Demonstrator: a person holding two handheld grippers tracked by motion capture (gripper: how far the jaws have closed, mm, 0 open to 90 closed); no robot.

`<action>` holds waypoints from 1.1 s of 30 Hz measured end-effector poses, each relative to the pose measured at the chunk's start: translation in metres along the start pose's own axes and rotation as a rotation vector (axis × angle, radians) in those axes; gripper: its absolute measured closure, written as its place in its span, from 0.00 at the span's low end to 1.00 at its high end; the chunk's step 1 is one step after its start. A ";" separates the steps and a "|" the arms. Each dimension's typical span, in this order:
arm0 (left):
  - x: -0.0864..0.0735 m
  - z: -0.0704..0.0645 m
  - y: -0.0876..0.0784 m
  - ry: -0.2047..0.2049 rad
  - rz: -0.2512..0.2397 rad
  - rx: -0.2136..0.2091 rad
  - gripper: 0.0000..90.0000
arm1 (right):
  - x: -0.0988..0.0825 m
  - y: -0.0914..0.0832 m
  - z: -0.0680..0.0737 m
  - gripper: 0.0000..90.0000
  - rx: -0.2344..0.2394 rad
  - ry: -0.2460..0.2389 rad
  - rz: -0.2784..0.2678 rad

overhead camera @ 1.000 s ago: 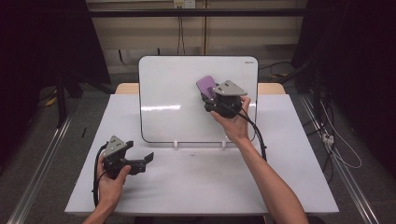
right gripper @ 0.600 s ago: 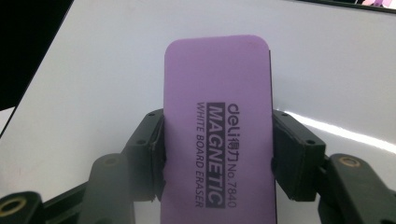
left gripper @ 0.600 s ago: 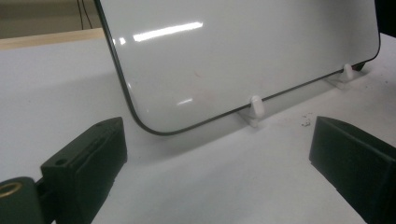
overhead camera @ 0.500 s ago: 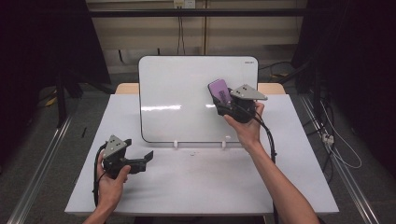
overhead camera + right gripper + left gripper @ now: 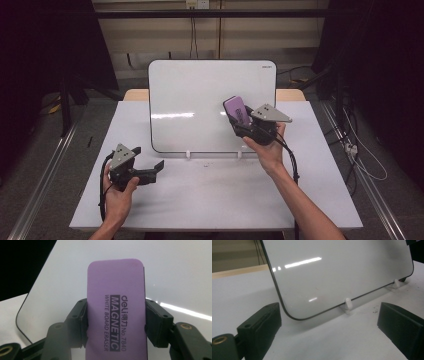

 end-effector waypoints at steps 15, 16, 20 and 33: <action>0.017 0.000 -0.003 -0.080 -0.061 -0.151 0.07 | -0.018 -0.002 0.026 0.46 0.112 -0.069 -0.025; 0.020 -0.002 -0.002 -0.081 -0.066 -0.160 0.07 | -0.020 -0.001 0.028 0.46 0.120 -0.067 -0.026; 0.033 -0.011 0.002 -0.078 -0.070 -0.186 0.09 | -0.024 0.000 0.038 0.46 0.153 -0.085 -0.032; 0.064 -0.032 0.026 -0.113 -0.110 -0.313 0.20 | -0.027 0.005 0.060 0.46 0.204 -0.137 -0.048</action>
Point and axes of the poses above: each handheld gripper's, and its own axes: y roughly forward along the jaws, x roughly out of its top, z roughly to its left, the point moved 1 cm from there along y, roughly forward along the jaws, and after that the axes turned 1 degree about x, right-handed, at the moved point
